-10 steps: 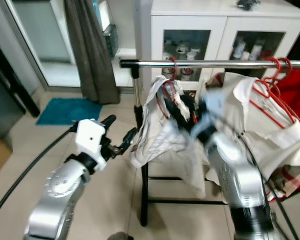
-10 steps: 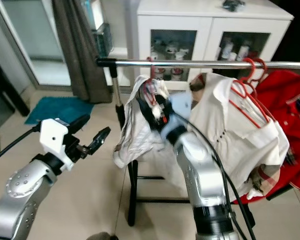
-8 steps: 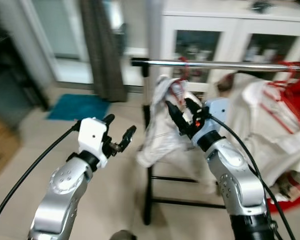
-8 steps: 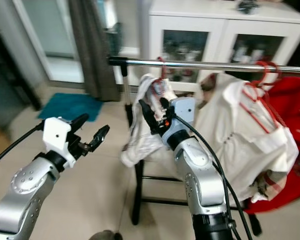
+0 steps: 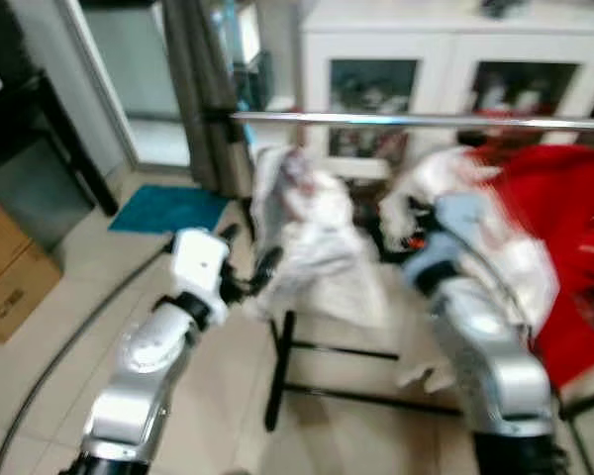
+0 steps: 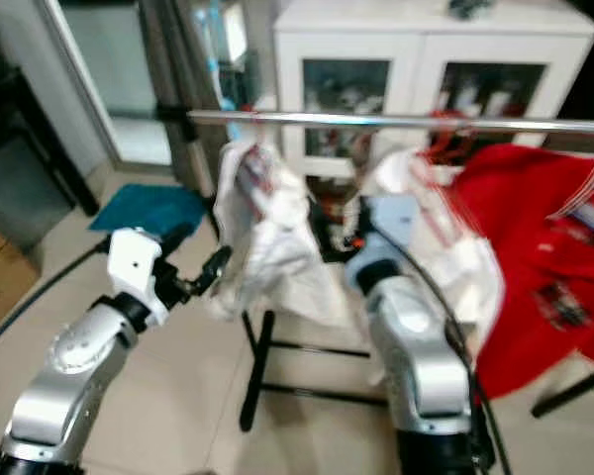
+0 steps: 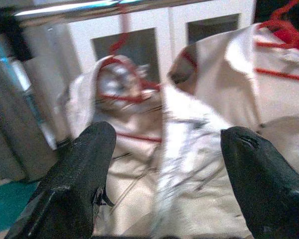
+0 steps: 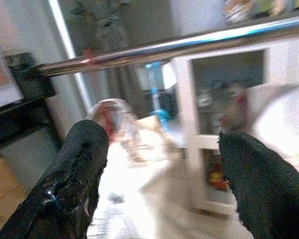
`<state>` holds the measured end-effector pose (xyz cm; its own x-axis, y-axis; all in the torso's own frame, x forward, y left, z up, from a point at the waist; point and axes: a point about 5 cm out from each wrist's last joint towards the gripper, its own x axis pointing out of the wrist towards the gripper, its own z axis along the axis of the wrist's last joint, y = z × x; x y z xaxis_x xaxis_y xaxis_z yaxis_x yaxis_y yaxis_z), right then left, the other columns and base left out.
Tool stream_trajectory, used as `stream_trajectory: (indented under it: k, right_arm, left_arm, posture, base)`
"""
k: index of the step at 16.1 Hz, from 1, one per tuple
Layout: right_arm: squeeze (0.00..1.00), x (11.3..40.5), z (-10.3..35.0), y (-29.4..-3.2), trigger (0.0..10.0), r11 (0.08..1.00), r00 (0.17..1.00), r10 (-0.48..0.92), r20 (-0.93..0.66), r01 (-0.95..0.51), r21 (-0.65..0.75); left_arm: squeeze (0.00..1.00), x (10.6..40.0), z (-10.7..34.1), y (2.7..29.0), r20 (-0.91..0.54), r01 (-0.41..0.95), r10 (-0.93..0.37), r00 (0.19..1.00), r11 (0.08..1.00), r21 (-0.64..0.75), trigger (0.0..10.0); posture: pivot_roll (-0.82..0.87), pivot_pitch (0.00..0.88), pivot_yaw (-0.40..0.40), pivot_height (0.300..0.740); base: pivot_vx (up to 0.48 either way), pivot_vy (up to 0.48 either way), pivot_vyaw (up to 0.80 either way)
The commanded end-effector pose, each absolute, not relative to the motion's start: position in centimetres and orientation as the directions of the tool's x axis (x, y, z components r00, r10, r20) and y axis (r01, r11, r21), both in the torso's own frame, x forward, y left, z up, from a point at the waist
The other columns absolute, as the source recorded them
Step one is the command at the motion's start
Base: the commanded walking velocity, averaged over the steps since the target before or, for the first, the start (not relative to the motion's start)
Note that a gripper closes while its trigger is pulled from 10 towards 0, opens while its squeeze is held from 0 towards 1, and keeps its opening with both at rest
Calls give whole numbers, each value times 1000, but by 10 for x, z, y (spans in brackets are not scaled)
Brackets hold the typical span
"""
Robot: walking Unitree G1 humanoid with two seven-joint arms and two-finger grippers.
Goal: Hang hanger
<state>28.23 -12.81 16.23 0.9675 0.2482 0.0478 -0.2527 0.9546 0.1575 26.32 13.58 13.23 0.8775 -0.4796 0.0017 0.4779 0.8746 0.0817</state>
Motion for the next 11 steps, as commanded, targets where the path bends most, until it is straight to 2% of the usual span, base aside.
stream_trajectory:
  k: [1, 5, 11]
  right_arm:
    - [0, 281, 162, -121, 10000, 948, 962, 270, 39, -273, 162]
    - [0, 284, 165, -122, 10000, 951, 964, 264, 41, -268, 152]
    - [0, 285, 163, -125, 10000, 958, 969, 247, 30, -248, 141]
  left_arm:
    - [0, 264, 131, 142, -9, 466, -467, 884, 879, 99, 10000]
    - [0, 263, 130, 144, -3, 452, -454, 891, 887, 97, 10000]
    - [0, 265, 128, 141, -10, 462, -464, 886, 880, 107, 10000]
  posture:
    - [-74, 0, 83, 740]
    - [-76, 0, 65, 740]
    - [-83, 0, 81, 740]
  base:
    - [0, -277, 0]
    - [0, -259, 0]
    - [0, -40, 0]
